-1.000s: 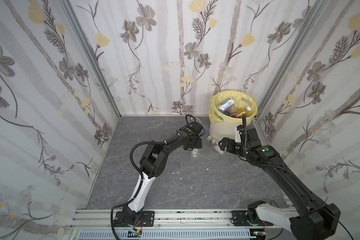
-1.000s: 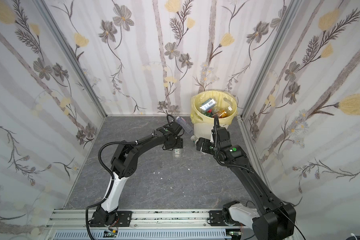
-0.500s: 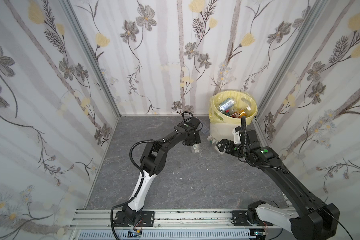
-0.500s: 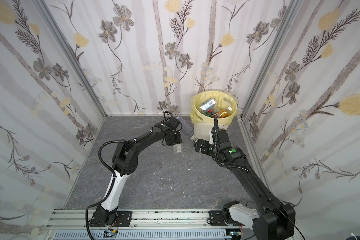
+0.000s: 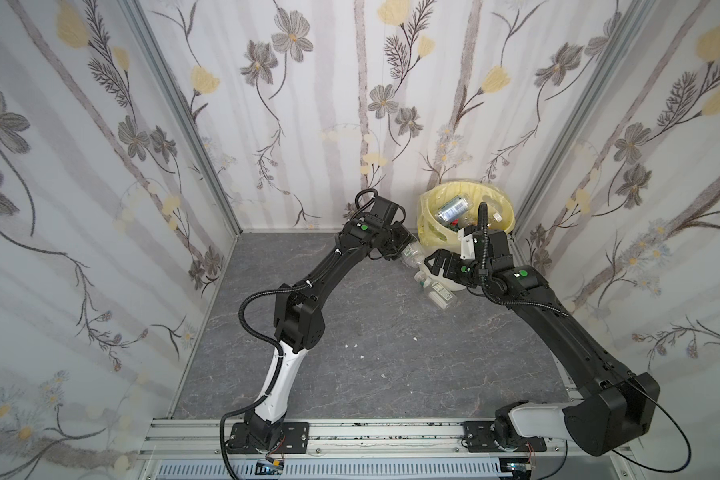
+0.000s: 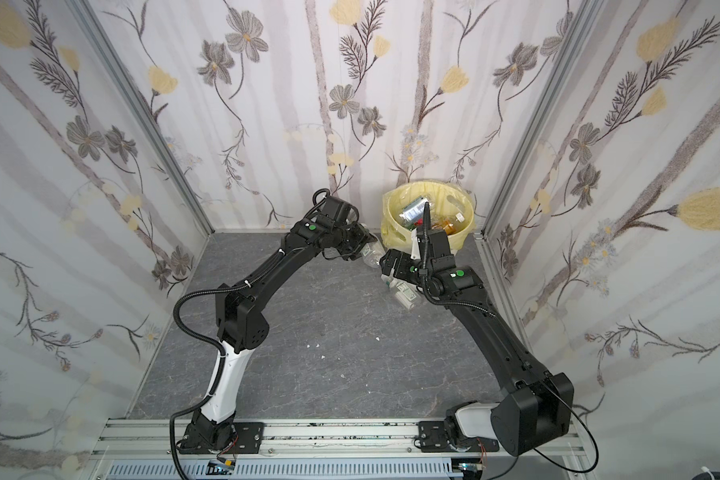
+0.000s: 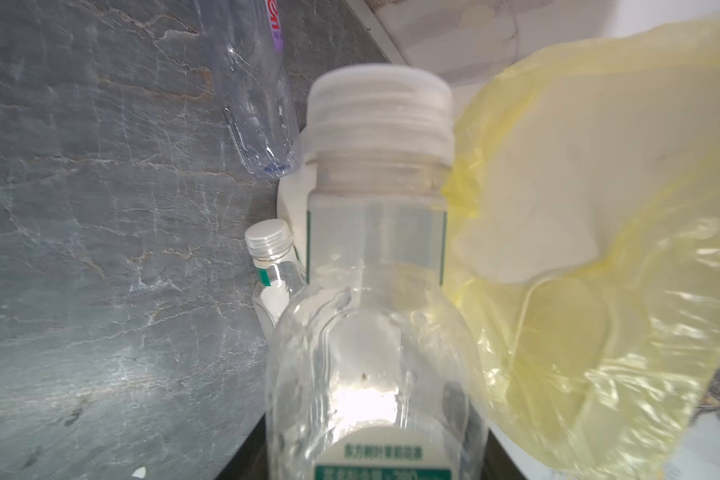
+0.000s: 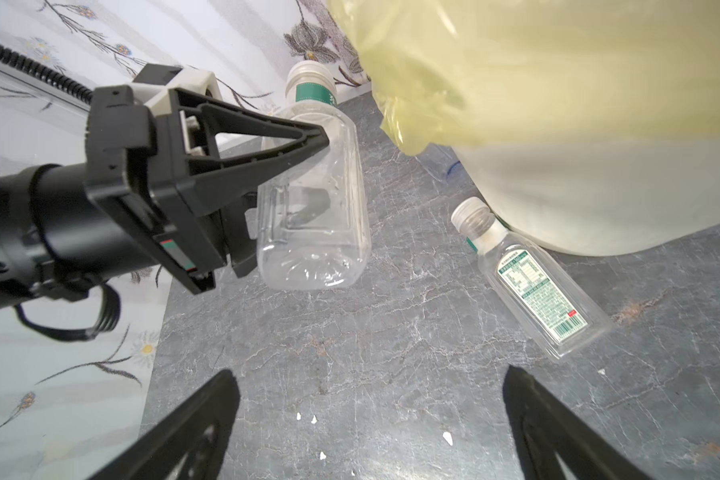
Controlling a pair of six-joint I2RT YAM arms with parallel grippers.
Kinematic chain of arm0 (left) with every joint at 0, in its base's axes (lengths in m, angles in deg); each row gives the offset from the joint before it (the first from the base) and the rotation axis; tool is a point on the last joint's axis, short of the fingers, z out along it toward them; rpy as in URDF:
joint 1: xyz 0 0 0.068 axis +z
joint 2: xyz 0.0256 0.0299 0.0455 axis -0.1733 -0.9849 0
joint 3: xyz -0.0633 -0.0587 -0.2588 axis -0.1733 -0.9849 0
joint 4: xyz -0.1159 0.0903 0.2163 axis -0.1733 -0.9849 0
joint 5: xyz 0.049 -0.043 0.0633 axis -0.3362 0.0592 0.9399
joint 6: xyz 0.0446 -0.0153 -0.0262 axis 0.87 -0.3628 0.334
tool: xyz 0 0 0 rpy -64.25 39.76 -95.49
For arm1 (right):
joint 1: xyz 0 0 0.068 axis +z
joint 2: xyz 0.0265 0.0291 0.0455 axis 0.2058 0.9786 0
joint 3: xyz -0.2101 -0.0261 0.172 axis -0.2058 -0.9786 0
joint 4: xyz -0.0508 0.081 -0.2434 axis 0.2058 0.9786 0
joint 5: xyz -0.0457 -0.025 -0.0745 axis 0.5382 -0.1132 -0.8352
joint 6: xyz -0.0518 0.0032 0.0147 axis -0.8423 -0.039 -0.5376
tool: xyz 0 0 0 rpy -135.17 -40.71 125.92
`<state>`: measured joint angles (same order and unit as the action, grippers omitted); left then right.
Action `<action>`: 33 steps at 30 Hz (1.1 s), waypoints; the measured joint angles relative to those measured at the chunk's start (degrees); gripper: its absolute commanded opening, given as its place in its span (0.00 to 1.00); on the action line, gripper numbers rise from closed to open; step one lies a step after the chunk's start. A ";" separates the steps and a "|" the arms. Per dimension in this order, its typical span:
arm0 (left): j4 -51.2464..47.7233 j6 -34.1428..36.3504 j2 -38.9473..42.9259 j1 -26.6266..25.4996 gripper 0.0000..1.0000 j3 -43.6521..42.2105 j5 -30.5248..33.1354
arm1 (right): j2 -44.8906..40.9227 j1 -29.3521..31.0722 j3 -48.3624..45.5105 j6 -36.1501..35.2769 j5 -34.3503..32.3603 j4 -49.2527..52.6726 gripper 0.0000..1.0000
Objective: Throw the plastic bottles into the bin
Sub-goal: 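Grip the small bottle's white cap with the right gripper while the left holds it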
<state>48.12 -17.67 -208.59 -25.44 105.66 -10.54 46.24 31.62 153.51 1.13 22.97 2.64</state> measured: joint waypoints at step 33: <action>1.22 -8.81 3.69 -2.62 0.60 -0.46 -3.06 | 7.56 0.59 4.81 4.52 5.84 -7.74 0.56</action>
<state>49.34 -26.48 -204.89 -28.06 105.20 -13.60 53.80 32.21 158.32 5.66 28.81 -5.10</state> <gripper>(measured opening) 0.570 0.655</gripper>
